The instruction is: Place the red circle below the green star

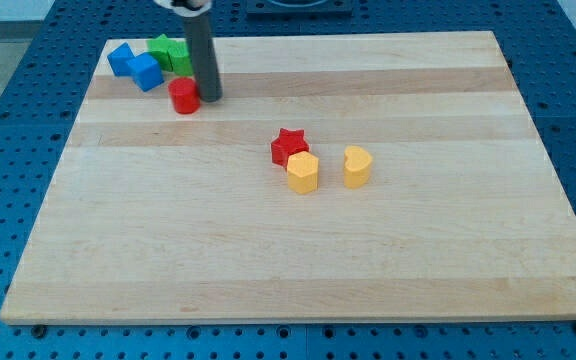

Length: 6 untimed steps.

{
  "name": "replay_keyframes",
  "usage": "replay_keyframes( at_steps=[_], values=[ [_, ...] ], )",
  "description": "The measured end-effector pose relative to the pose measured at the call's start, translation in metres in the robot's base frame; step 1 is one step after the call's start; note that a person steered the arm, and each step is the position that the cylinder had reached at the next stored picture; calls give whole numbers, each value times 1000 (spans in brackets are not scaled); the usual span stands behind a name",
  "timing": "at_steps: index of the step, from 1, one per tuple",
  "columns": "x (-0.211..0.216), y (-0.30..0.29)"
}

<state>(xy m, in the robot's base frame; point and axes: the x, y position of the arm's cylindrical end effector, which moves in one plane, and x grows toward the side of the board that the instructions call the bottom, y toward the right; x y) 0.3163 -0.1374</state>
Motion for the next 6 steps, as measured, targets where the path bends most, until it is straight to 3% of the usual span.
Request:
replay_keyframes(
  at_steps=[1,2,5,6],
  values=[
    [1,-2],
    [47,8],
    [3,-65],
    [52,-65]
  ],
)
